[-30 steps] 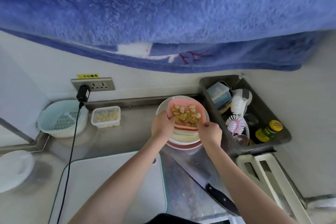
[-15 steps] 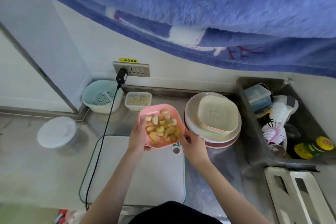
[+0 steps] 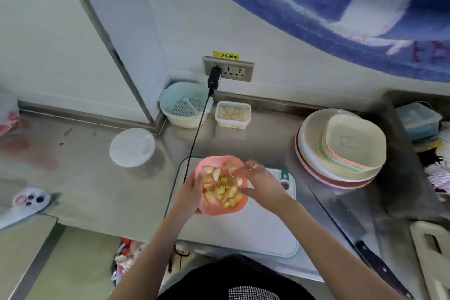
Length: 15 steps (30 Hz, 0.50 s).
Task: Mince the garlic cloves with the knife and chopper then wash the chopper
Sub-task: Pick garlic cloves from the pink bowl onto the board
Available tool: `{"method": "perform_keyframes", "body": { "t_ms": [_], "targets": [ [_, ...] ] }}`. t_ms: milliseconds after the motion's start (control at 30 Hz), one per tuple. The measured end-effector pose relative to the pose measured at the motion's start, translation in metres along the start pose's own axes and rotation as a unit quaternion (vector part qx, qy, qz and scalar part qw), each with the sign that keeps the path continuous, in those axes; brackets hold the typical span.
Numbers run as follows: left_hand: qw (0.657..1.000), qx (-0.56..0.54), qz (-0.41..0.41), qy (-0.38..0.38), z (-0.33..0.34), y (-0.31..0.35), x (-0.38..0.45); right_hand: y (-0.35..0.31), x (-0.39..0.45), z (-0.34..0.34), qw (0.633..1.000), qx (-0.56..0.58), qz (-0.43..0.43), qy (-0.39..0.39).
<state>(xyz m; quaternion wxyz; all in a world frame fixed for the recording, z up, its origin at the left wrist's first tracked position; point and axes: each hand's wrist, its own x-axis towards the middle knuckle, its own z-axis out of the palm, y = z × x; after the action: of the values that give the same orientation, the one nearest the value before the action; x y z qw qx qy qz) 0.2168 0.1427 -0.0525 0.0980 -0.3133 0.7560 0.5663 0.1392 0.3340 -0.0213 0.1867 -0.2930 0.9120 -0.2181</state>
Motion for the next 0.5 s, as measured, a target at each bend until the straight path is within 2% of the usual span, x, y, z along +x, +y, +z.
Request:
{"method": "perform_keyframes", "body": {
  "t_ms": [133,300,500],
  "targets": [
    [0.999,0.026,0.003,-0.035,-0.010,-0.001,0.008,-0.013,0.014,0.009,0.996,-0.082,0.009,-0.031],
    [0.995,0.057,-0.019,-0.081,-0.019,0.002,0.019,-0.020,0.026,0.014,0.991,-0.125,0.022,-0.040],
    [0.993,0.056,-0.014,-0.106,-0.028,0.000,0.031,-0.021,0.034,0.017,0.996,-0.078,0.013,-0.031]
  ]
}}
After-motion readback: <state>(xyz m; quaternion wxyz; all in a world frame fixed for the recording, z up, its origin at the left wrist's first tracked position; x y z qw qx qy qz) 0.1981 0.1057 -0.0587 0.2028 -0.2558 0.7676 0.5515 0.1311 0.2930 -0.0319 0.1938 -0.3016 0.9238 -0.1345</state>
